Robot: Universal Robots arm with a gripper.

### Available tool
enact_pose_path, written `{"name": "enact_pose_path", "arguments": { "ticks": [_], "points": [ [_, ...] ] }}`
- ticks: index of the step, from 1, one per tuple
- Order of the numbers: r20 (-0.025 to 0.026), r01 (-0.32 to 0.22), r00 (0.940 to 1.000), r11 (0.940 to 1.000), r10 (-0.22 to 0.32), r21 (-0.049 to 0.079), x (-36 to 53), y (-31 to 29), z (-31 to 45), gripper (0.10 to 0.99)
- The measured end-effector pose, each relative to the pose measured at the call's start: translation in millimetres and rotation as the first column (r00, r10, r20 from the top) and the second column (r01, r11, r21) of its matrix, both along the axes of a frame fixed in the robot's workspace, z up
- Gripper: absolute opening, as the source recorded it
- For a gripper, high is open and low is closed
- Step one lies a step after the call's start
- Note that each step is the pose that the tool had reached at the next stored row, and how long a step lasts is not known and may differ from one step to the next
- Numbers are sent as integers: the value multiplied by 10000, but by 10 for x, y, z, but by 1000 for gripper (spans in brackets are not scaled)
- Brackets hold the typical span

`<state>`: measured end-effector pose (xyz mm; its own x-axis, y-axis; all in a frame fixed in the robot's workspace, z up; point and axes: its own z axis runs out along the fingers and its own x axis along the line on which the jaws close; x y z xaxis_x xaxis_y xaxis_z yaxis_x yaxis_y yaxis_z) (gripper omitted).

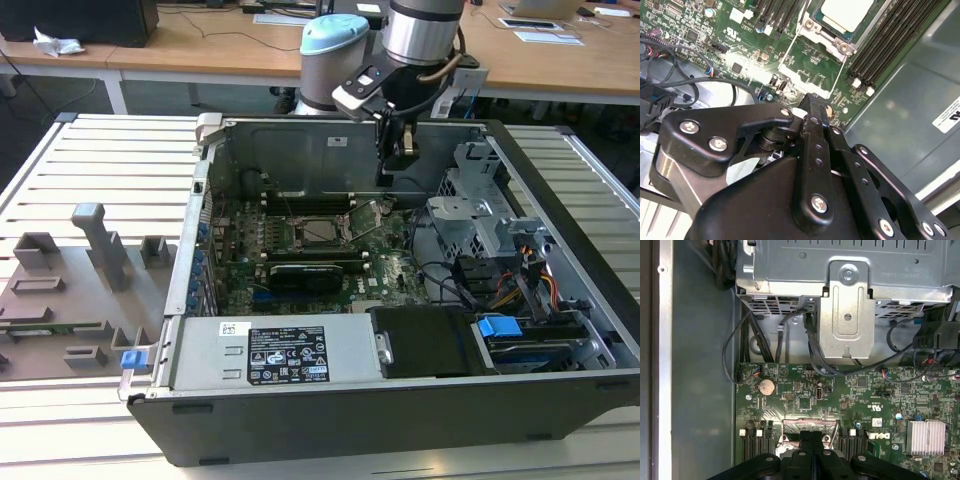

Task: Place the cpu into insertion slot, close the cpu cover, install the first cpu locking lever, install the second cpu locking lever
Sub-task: 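Close the cpu cover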

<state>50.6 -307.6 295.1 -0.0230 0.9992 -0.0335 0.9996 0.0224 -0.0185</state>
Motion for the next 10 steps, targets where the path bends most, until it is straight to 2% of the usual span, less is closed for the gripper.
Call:
{"name": "enact_pose_path", "arguments": {
  "ticks": [4,10],
  "points": [
    [-1,1,10000,10000,-1,0,44,1,-12,106],
    [-9,-1,10000,10000,1,1,211,11,-20,106]
  ]
}}
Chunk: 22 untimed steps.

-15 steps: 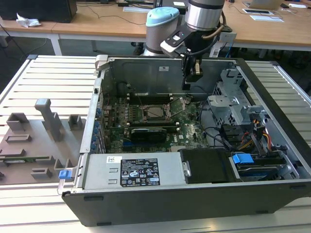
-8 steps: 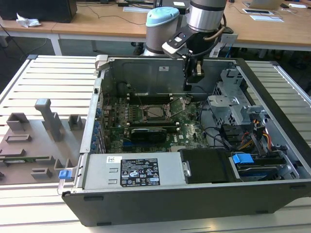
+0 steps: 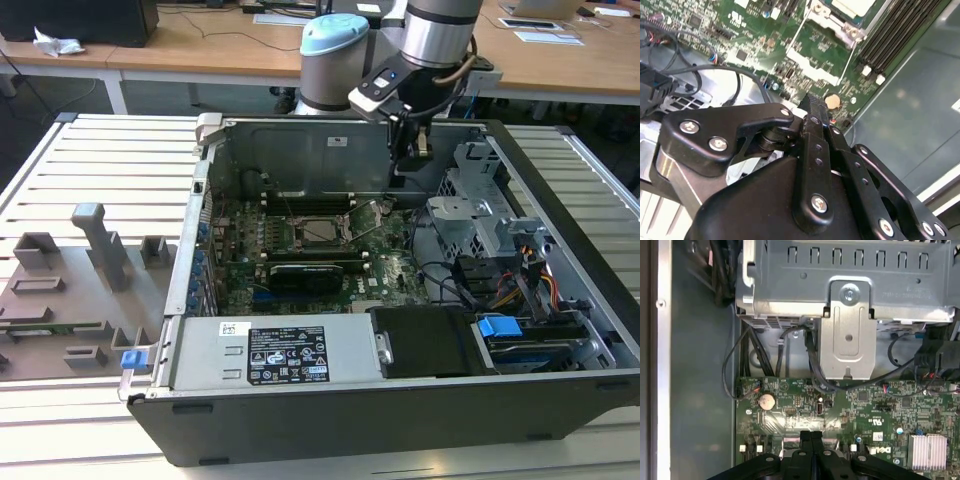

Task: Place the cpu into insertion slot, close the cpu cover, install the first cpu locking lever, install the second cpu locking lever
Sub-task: 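Close the cpu cover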

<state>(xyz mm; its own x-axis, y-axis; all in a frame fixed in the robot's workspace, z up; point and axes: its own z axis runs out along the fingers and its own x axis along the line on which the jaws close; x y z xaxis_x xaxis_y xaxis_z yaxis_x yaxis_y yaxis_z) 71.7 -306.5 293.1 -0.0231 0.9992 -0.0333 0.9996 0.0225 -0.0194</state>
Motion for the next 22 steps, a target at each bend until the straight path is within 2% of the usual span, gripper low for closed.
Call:
{"name": "enact_pose_path", "arguments": {
  "ticks": [2,6,19,22],
  "points": [
    [-4,0,10000,10000,0,1,29,2,-9,106],
    [-24,1,10000,10000,-1,0,37,1,-99,106],
    [-29,1,10000,10000,-1,-1,52,2,-235,106],
    [-30,0,10000,10000,0,0,53,2,-317,106]
  ]
}}
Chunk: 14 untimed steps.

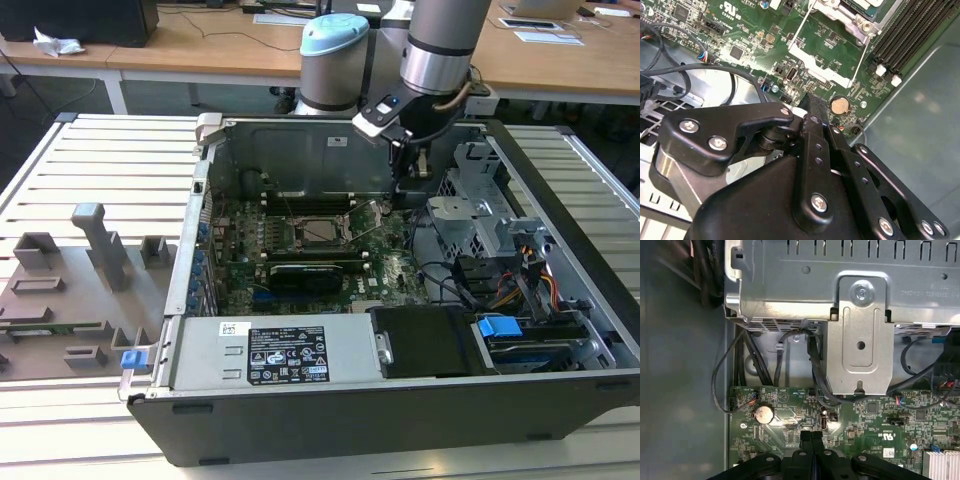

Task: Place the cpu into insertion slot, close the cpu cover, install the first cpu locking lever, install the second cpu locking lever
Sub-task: 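Close the cpu cover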

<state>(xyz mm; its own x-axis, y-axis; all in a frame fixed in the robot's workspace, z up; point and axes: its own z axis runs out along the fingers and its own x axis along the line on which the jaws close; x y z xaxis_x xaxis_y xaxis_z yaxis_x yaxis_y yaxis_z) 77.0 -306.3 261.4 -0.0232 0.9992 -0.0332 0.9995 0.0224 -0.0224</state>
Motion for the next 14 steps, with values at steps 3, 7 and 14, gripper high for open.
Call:
{"name": "enact_pose_path", "arguments": {
  "ticks": [3,7,14],
  "points": [
    [0,0,10000,10000,0,-1,0,0,-56,106],
    [-1,0,10000,10000,0,0,0,0,-132,106],
    [-1,0,10000,10000,0,-1,0,0,-233,106]
  ]
}}
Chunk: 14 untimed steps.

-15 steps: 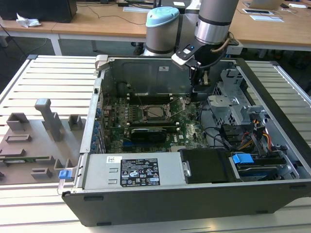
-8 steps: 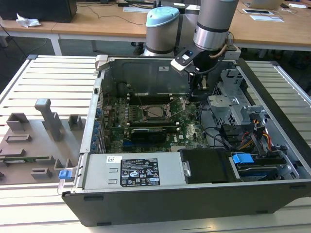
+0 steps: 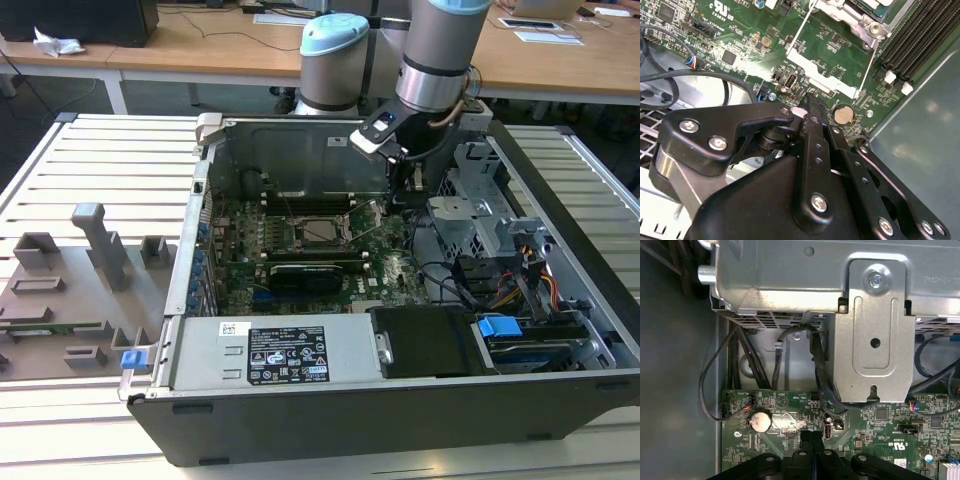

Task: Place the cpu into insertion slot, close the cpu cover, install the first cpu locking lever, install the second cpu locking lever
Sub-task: 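Close the cpu cover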

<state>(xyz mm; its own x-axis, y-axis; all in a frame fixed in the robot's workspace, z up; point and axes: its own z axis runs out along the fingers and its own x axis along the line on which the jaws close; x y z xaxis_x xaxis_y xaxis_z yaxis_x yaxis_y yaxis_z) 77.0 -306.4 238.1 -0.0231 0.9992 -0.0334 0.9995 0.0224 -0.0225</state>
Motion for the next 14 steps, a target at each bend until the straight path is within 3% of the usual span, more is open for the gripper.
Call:
{"name": "enact_pose_path", "arguments": {
  "ticks": [4,14],
  "points": [
    [0,3,10000,10000,-3,1,-4,0,-71,106],
    [10,1,10000,10000,-1,12,-246,0,-81,106]
  ]
}}
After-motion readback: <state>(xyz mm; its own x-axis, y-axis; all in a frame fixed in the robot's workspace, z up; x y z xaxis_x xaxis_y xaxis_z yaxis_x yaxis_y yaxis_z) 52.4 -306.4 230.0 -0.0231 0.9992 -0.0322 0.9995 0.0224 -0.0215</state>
